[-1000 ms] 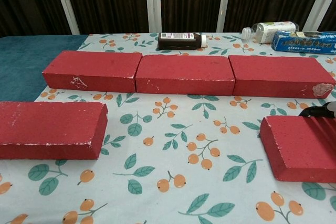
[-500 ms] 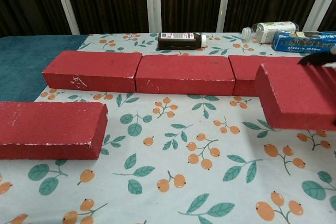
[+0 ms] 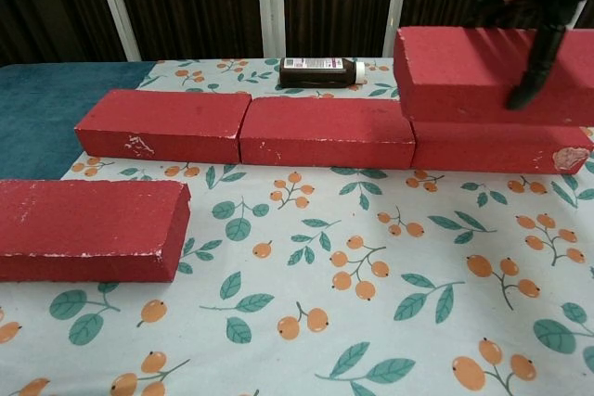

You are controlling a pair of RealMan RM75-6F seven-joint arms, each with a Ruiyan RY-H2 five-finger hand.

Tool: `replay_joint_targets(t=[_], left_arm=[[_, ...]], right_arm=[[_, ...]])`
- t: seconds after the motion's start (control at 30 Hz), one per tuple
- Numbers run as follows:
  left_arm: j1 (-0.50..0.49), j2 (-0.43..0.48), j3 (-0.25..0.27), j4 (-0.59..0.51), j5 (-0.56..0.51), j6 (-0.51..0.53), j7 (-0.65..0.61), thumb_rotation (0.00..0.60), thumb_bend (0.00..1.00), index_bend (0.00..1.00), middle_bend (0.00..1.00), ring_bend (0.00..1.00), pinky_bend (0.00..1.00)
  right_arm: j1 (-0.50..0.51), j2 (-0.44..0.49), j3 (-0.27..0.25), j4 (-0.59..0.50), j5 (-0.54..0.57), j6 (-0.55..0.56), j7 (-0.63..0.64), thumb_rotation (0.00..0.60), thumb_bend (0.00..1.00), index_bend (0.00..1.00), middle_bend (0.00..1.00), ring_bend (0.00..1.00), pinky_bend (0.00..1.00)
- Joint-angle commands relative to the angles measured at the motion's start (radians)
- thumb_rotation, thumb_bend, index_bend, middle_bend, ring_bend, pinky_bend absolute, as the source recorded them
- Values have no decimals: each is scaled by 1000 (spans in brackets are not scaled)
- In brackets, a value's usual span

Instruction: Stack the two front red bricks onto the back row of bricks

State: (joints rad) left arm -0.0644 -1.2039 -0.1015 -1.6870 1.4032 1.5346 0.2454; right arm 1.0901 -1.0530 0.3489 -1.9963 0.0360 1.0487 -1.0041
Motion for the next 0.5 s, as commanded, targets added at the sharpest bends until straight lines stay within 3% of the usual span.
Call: replay_joint_targets(t=[0.03,0.5], left_arm=[[-8,-14,-10,10,-25,-13,25,600,0,72,63,0,46],[-27,-38,-25,35,-70,-38,63,600,0,72,63,0,46]], right_arm=[[151,-99,59,193,161,-61,-60,600,25,470,331,107,0],[264,-300,-2,510,249,-162,-114,600,25,470,331,108,0]])
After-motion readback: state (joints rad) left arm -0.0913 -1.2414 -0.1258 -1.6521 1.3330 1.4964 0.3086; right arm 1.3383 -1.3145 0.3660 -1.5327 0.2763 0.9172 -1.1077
